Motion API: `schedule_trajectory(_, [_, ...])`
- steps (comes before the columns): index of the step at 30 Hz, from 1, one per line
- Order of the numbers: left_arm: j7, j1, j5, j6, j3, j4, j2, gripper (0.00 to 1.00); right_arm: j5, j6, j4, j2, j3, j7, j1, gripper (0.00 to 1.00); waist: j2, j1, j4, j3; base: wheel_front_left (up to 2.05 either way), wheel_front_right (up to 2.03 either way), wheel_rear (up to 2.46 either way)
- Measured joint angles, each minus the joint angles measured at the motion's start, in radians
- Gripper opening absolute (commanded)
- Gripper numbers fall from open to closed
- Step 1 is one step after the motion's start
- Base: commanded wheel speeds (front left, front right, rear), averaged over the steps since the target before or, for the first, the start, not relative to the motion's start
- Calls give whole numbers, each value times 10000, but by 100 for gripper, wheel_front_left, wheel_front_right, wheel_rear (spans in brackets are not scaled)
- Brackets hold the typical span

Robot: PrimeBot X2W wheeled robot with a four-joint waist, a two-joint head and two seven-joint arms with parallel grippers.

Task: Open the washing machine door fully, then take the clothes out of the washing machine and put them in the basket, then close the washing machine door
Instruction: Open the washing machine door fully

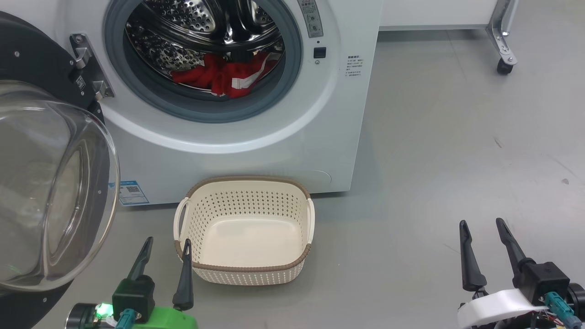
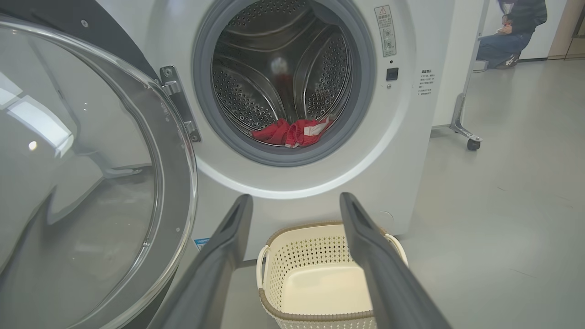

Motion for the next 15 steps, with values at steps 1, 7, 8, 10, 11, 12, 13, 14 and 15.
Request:
schedule_trajectory(1, [23,1,0,27,0,0,0,100,0,0,0,6,-4,0,7,100,0,0,5,-6,0,0,0])
schedule_trajectory(7, [42,5,0,29,-21,-12,0,100,0,0,-27,8,-44,0,35,100,0,0,60,-28,0,0,0])
schedule_trajectory(8, [96,8,0,35,-23,-15,0,100,0,0,-29,8,-46,0,35,100,0,0,71,-30,0,0,0])
schedule_trajectory(10, [111,14,0,36,-35,-17,0,100,0,0,-31,8,-46,0,36,100,0,0,91,-36,0,0,0])
schedule_trajectory(11, [111,17,0,36,-42,-17,0,100,0,0,-31,10,-46,0,37,100,0,0,101,-40,0,0,0])
schedule_trajectory(12, [113,22,0,36,-56,-17,0,100,0,0,-33,12,-48,0,38,100,0,0,110,-45,0,0,0])
schedule_trajectory(13, [113,28,0,36,-69,-19,0,100,0,0,-35,13,-54,0,40,100,0,0,121,-50,0,0,0])
schedule_trajectory(14, [115,31,0,36,-82,-19,0,100,0,0,-36,13,-58,0,44,100,0,0,132,-56,0,0,0])
schedule_trajectory(15, [123,33,0,36,-94,-21,0,100,0,0,-36,15,-58,0,47,100,0,0,143,-64,0,0,0])
